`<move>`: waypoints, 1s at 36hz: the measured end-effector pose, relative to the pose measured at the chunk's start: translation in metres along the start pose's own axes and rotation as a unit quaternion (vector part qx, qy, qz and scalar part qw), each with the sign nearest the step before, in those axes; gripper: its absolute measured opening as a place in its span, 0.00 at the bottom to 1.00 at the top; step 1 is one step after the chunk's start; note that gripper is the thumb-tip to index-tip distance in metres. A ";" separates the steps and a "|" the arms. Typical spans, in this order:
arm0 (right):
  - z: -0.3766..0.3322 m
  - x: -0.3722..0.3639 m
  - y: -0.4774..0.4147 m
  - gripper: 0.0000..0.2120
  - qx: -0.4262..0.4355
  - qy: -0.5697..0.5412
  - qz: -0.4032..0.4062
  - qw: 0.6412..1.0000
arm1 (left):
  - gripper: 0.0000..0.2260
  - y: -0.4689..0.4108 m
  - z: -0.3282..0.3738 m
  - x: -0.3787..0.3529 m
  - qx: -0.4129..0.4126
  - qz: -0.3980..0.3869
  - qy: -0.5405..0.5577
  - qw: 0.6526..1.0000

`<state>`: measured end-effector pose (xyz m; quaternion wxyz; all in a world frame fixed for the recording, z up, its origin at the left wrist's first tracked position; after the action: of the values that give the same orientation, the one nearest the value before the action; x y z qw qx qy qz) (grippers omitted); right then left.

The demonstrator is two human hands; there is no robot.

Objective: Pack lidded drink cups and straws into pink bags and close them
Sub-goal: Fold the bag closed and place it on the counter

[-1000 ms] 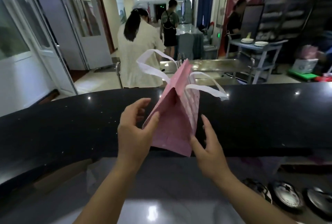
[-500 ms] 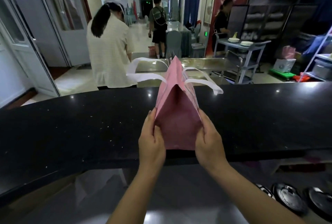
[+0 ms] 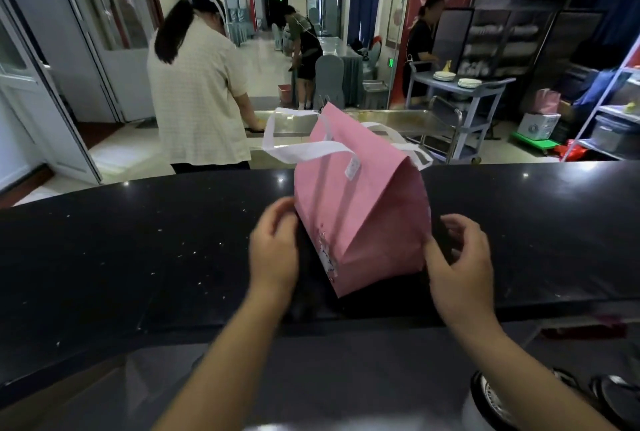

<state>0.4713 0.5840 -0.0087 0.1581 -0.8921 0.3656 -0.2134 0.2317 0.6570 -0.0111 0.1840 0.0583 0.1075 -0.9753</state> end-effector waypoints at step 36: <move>-0.076 -0.079 0.055 0.07 0.099 0.064 -0.025 0.993 | 0.08 -0.152 -0.022 -0.083 0.255 -0.183 -0.042 0.949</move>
<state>0.3508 0.5940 0.0111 0.2171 -0.8655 0.3292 -0.3090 0.2534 0.8287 0.0086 -0.0141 0.0415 -0.1434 -0.9887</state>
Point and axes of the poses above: each hand's wrist, its own y-axis away from the middle knuckle, its own x-axis out of the back of the hand, z = x × y, the point moved 3 cm from there along -y, towards the middle knuckle, and after that the axes turned 7 degrees about z, right-handed, at the moved point
